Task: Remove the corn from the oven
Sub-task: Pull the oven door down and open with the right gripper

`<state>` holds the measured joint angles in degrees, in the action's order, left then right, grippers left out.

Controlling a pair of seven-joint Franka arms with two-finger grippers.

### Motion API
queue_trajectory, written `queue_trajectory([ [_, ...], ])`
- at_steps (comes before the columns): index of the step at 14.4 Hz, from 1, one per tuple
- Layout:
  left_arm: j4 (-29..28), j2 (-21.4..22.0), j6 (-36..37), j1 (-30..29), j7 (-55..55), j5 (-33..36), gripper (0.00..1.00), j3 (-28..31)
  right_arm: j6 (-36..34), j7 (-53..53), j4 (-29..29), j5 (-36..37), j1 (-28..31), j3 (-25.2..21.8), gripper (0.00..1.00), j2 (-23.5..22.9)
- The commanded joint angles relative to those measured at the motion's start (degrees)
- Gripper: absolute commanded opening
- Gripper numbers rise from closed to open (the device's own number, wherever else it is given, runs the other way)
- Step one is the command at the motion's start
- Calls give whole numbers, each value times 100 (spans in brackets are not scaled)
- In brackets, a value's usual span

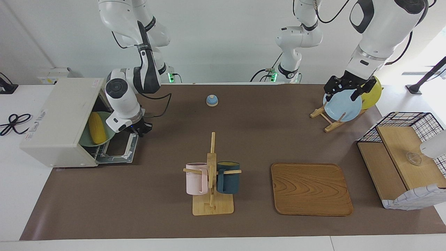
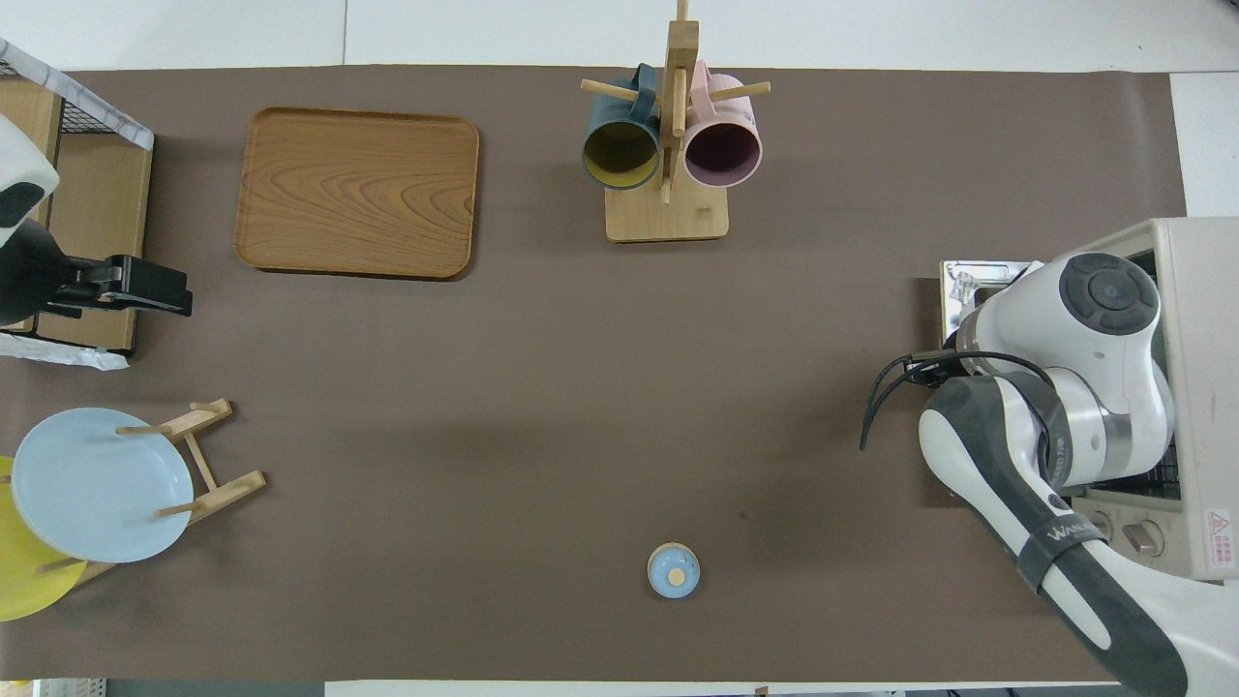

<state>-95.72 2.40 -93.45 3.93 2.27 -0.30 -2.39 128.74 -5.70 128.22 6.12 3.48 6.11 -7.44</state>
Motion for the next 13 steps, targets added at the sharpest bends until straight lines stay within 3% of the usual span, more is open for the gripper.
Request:
queue_trajectory([
  [1, -149, 138, -94, -24, 10, 127, 100, -16, 142, -133, -42, 135, 83, -58, 0, -144],
  [6, -149, 138, -112, -23, 1, 136, 100, -16, -41, -283, -427, -278, -356, -58, 0, -240],
  [9, -149, 138, -85, -33, 19, 127, 100, -16, -875, -283, -1086, -173, -550, -58, 0, -206],
  [11, -149, 138, -77, -33, 10, 127, 100, -16, -1123, -204, -1132, 89, -498, -58, 0, -39],
  [12, -157, 138, -42, -24, 10, 127, 100, -16, -1237, -160, -1115, 212, -463, -58, 6, 40],
  [13, -166, 146, -33, -15, 19, 127, 100, -16, -1438, -177, -1106, 240, -454, -66, 46, 145],
])
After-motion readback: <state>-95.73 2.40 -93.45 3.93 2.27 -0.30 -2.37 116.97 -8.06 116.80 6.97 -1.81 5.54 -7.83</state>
